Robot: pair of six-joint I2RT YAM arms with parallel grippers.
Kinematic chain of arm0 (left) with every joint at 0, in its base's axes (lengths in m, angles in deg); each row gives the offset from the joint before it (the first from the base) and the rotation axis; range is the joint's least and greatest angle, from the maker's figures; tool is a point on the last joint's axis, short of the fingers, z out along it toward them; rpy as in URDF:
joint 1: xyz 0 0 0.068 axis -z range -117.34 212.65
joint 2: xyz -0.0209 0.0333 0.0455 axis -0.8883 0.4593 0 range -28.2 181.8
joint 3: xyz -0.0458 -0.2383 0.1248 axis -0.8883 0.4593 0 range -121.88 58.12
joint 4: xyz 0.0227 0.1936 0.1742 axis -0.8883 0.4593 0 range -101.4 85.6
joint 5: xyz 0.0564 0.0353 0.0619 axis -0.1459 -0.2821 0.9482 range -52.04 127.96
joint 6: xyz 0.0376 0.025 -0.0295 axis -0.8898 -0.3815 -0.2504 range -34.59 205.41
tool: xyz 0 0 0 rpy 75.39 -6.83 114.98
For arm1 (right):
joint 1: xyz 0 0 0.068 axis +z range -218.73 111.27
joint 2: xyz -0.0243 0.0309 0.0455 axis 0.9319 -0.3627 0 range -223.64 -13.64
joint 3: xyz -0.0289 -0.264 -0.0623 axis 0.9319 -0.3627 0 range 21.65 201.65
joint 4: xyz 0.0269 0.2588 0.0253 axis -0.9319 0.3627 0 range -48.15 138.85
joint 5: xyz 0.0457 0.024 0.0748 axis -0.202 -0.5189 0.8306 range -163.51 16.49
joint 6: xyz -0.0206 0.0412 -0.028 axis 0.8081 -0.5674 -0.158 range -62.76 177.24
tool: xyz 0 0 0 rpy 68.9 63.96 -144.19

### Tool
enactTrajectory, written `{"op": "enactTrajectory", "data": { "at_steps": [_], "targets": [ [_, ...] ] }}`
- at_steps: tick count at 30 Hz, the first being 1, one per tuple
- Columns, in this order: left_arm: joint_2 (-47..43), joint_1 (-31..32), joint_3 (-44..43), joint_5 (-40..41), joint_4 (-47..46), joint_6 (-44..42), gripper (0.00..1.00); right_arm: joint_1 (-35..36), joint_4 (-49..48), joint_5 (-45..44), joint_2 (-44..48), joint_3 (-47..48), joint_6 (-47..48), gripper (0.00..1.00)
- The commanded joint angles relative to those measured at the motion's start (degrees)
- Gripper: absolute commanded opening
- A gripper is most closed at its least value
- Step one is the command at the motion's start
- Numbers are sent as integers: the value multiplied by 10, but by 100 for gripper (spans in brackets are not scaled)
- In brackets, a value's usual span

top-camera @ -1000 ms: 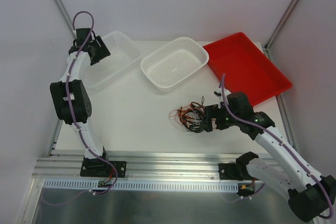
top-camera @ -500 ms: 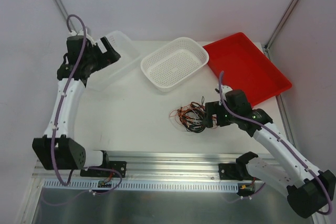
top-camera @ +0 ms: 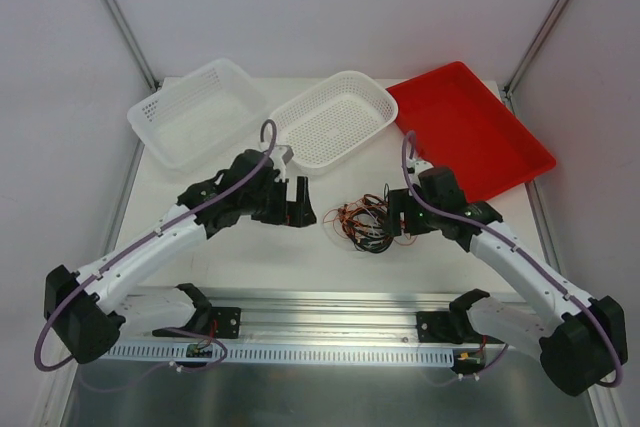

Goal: Untangle the cables

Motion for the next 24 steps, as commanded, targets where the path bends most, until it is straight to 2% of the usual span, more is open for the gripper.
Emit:
{"op": "enactTrajectory", "data": {
  "at_steps": [1, 4, 10, 13, 17, 24],
  "targets": [
    [18, 54, -7, 38, -29, -1, 97, 0, -51, -1, -18, -14, -14, 72],
    [76, 80, -54, 41, -36, -45, 92, 1, -73, 3, -24, -27, -21, 69],
    [218, 85, -157, 1, -62, -124, 77, 1, -94, 5, -15, -51, -37, 64],
    [278, 85, -207, -16, -62, -150, 76, 1, -102, 8, -11, -60, -44, 63],
    [338, 85, -261, -42, -62, -172, 67, 0, -116, 9, -5, -75, -57, 60],
    [399, 85, -291, -67, -63, -182, 47, -2, -147, 29, -5, -89, -77, 58]
  ]
}}
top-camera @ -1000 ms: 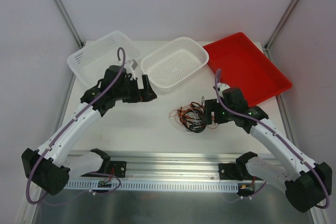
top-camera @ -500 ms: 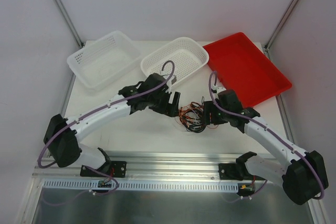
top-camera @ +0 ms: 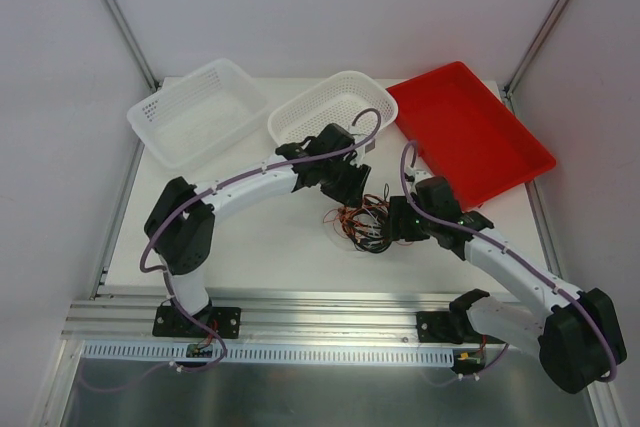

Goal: Untangle the cables

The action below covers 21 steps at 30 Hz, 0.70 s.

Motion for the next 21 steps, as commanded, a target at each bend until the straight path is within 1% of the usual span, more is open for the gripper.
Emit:
{"op": "enactTrajectory", "data": {
  "at_steps": [1, 2, 3, 6, 7, 9, 10, 12, 14, 15, 16, 18, 19, 21],
  "targets": [
    [17, 1, -26, -26, -7, -24, 45, -3, -42, 17, 5, -5, -20, 58],
    [20, 1, -27, -27, -7, -24, 41, -2, -44, 17, 3, -6, -20, 57],
    [22, 1, -28, -28, -6, -24, 35, -2, -51, 20, 1, -9, -22, 57],
    [22, 1, -26, -28, -7, -25, 21, -3, -64, 25, -5, -15, -28, 57],
    [21, 1, -26, -27, -6, -26, 12, -3, -67, 26, -6, -19, -30, 56],
    [16, 1, -23, -24, -7, -26, 2, -3, -76, 25, -10, -22, -34, 55],
    [10, 1, -22, -19, -7, -27, 0, -3, -78, 24, -12, -24, -36, 53],
    [-2, 1, -18, -8, -7, -28, 0, -3, -83, 26, -17, -27, -38, 50],
    [-28, 1, -14, 5, -6, -27, 0, -5, -85, 25, -20, -31, -39, 42],
    [-41, 1, -13, 11, -5, -27, 0, -5, -86, 23, -23, -33, -40, 38],
    [-66, 1, -11, 19, -6, -25, 0, -7, -87, 22, -23, -36, -41, 26],
    [-97, -1, -2, 49, -4, -21, 0, -8, -83, 17, -21, -38, -42, 15],
    [-131, -3, 2, 61, -2, -16, 0, -12, -80, 15, -19, -39, -41, 8],
    [-166, -15, 10, 81, 0, -6, 0, -14, -70, 12, -13, -38, -39, 5]
  ]
}}
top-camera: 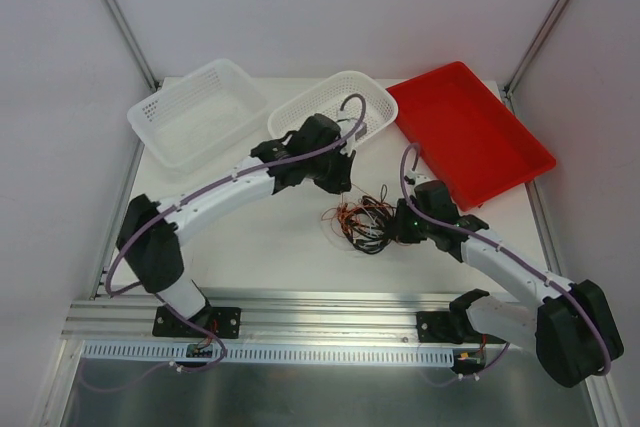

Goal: Untangle the cables

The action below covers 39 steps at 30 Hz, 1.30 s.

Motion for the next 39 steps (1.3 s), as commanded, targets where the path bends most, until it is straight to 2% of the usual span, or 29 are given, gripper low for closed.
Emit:
{"op": "enactTrajectory", "data": {
  "at_steps": [1, 6, 10, 17, 23, 30, 39],
  "targets": [
    [-124, -19, 3, 66, 3, 25, 0, -8, -3, -4, 14, -1, 3, 2],
    [-207, -77, -3, 113, 49, 52, 0, -13, 36, -14, 33, 12, 19, 1],
    [-270, -154, -19, 118, 92, 69, 0, -17, 64, -25, 51, 26, 32, 1],
    [-317, -212, -105, 184, 171, 44, 0, -25, 93, -33, 63, 34, 45, 1],
    [-326, -234, -212, 308, 231, -1, 0, -33, 100, -34, 61, 28, 42, 1],
    [-307, -236, -297, 378, 249, -56, 0, -36, 108, -34, 56, 34, 44, 1],
    [-266, -238, -384, 537, 249, -160, 0, -57, 118, -37, 41, 27, 40, 1]
  ]
}}
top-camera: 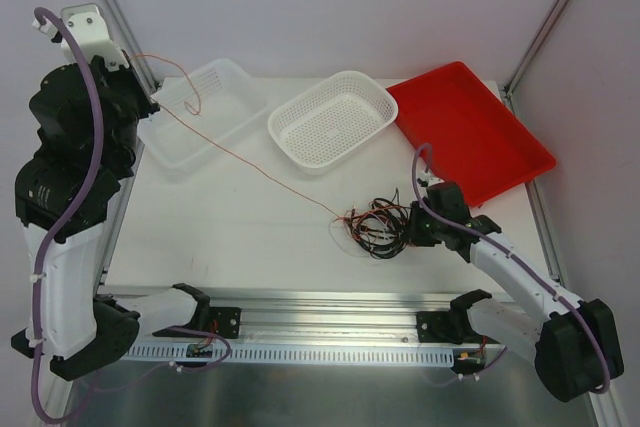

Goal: Untangle the cables

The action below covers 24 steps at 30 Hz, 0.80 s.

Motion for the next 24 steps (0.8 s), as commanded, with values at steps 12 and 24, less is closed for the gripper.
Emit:
{"op": "enactTrajectory", "data": {
  "at_steps": [12, 24],
  "targets": [
    [77, -65, -57, 217, -5, -155, 0, -44, 53, -31, -17, 31, 3, 1],
    [24, -66, 54, -98, -5, -12, 0, -42, 62, 33, -16, 64, 52, 36]
  ]
}}
